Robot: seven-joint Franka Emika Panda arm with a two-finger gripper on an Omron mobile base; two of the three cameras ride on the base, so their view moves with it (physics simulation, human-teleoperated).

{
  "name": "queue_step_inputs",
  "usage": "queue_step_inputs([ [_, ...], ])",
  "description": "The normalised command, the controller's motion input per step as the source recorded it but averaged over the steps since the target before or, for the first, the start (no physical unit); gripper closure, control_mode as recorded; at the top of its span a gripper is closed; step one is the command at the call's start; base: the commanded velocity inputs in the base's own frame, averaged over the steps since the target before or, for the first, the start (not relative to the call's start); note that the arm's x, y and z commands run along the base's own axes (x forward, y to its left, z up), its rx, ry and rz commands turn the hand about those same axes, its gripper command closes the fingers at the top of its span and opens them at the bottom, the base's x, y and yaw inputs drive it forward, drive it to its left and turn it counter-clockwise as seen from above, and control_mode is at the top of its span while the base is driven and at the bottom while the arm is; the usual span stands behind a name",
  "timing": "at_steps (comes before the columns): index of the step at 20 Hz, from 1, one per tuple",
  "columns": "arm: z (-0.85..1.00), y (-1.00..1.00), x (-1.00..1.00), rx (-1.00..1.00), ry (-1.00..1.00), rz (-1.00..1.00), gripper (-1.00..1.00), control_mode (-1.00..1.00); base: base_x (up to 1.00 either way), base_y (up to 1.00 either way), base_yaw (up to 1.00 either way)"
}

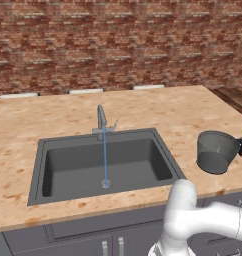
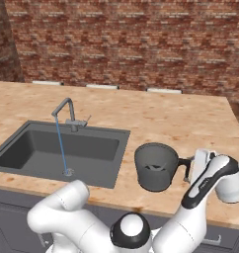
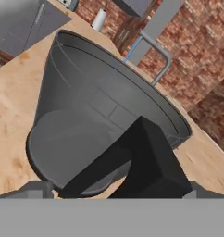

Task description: Turn on the sink faucet and place the jug under the water for a few seconds to fill it up.

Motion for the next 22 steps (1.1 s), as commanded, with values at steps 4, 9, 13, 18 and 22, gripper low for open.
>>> queue_step_inputs([
  [4,0.0,0.42,0.0,0.0,0.1,0.01,-1.0,-1.0,0.0,0.0,0.0],
  [9,0.0,0.49,0.0,0.0,0.13,0.0,-1.0,-1.0,0.0,0.0,0.0],
  [13,-0.11,0.35,0.0,0.0,0.12,0.0,1.0,-1.0,0.0,0.0,0.0],
  [18,-0.1,0.15,-0.05,0.0,0.05,-0.01,1.0,-1.0,0.0,0.0,0.0],
  [22,-0.01,0.07,-0.08,0.0,0.0,-0.04,1.0,-1.0,0.0,0.0,0.0],
])
